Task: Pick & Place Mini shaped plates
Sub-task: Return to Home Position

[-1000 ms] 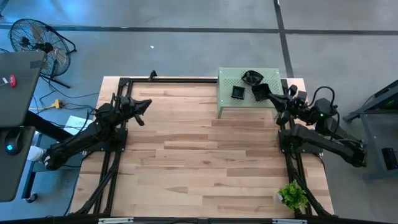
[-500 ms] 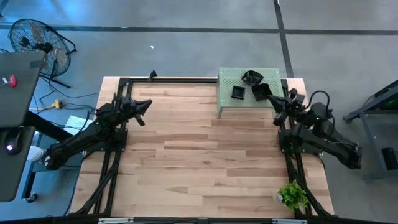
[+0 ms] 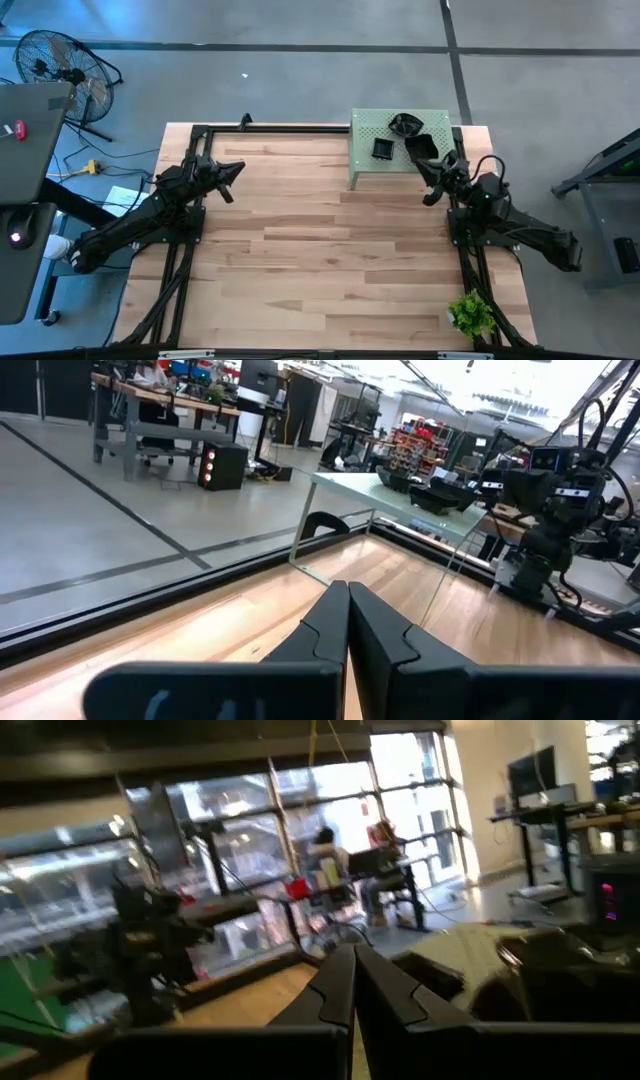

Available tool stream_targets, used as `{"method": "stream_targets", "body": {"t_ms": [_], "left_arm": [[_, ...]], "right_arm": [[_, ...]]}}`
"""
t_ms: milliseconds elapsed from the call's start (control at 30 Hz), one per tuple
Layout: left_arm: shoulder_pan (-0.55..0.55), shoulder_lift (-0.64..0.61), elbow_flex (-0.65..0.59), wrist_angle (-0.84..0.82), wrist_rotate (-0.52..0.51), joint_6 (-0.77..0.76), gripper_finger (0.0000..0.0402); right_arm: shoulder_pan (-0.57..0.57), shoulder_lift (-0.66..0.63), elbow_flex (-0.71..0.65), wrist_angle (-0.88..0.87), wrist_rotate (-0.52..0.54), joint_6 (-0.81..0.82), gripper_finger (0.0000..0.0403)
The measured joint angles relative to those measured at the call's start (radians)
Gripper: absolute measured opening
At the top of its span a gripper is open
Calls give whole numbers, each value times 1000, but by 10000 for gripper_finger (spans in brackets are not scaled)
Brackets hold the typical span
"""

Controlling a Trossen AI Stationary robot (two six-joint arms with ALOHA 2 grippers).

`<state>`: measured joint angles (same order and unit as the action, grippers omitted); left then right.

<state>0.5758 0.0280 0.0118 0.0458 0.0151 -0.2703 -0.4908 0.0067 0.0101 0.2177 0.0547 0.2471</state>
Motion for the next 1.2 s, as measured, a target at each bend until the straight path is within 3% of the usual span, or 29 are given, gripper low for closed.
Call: {"method": "stream_targets", "body": {"t_ms": [400, 1200], "left_arm": [[0, 0, 0, 0, 0, 0, 0], [0, 0, 0, 0, 0, 0, 0]], "right_arm": [[0, 0, 0, -130, -4, -44, 10], [0, 0, -1, -131, -2, -47, 12]]}}
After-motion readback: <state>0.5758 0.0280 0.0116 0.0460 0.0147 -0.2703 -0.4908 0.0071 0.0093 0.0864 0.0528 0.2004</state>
